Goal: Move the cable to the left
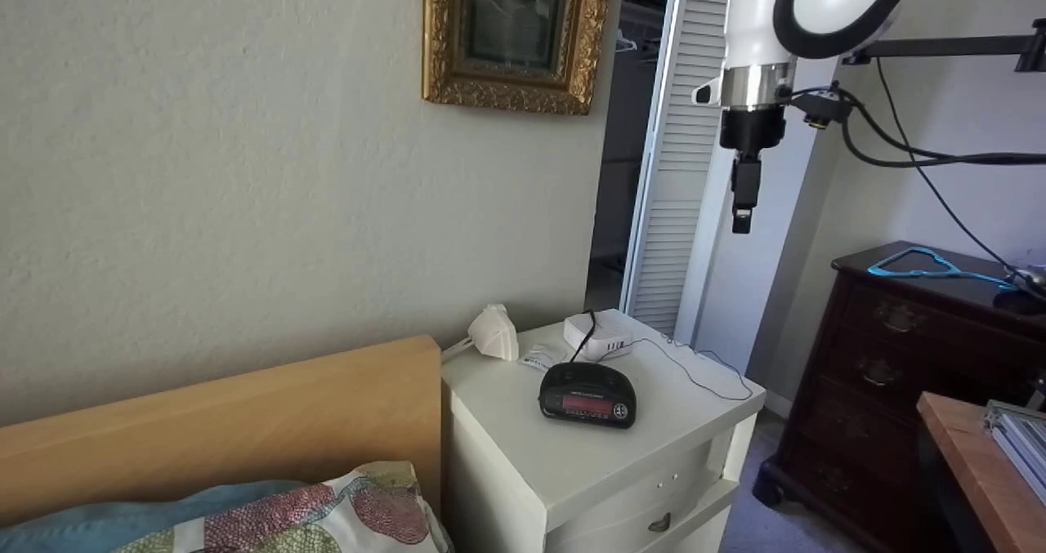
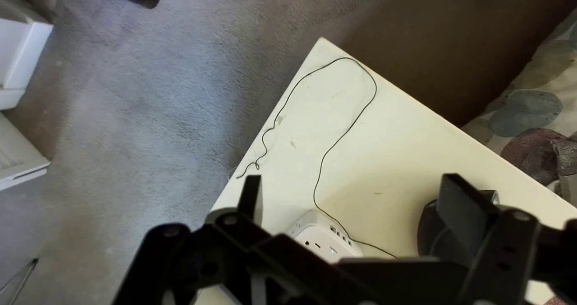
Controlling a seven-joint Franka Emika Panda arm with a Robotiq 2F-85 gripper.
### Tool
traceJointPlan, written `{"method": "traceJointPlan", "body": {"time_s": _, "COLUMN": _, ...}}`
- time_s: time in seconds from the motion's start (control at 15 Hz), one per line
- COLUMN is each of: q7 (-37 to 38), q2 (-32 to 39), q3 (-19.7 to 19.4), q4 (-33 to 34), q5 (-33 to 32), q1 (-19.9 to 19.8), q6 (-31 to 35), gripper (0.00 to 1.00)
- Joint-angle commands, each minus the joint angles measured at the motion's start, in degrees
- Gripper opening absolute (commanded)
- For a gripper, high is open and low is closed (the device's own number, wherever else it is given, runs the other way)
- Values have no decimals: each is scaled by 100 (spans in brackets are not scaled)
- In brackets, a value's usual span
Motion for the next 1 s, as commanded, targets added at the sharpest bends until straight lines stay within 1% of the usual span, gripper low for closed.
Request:
{"method": "traceJointPlan", "body": {"time_s": 0.0, "q7": -173, "q2": 726, "q3": -171, "q4": 415, "q5": 837, "q1": -243, "q6": -59, "gripper": 100}}
{"method": "traceJointPlan", "body": {"time_s": 0.13, "q7": -168, "q2": 998, "q3": -198, "q4": 494, "q5": 1211, "q1": -389, "q6": 33, "gripper": 100}}
{"method": "traceJointPlan", "body": {"time_s": 0.2, "q7": -85, "q2": 1123, "q3": -198, "q4": 513, "q5": 1279, "q1": -449, "q6": 160, "gripper": 100}}
{"method": "traceJointPlan", "body": {"time_s": 0.4, "q7": 521, "q2": 1475, "q3": -233, "q4": 495, "q5": 992, "q1": -529, "q6": 906, "gripper": 100}}
{"method": "traceJointPlan", "body": {"time_s": 0.53, "q7": 969, "q2": 1736, "q3": -258, "q4": 524, "q5": 885, "q1": -518, "q6": 1232, "gripper": 100}}
{"method": "traceJointPlan", "body": {"time_s": 0.67, "q7": 1234, "q2": 1961, "q3": -249, "q4": 521, "q5": 978, "q1": -526, "q6": 1541, "gripper": 100}}
{"method": "traceJointPlan", "body": {"time_s": 0.73, "q7": 1488, "q2": 2094, "q3": -279, "q4": 536, "q5": 950, "q1": -507, "q6": 1693, "gripper": 100}}
{"method": "traceJointPlan", "body": {"time_s": 0.8, "q7": 1707, "q2": 2204, "q3": -304, "q4": 561, "q5": 948, "q1": -494, "q6": 1784, "gripper": 100}}
{"method": "traceJointPlan", "body": {"time_s": 0.87, "q7": 1883, "q2": 2295, "q3": -317, "q4": 653, "q5": 950, "q1": -476, "q6": 1623, "gripper": 100}}
{"method": "traceJointPlan", "body": {"time_s": 0.93, "q7": 1520, "q2": 2038, "q3": -241, "q4": 429, "q5": 977, "q1": -545, "q6": 1647, "gripper": 100}}
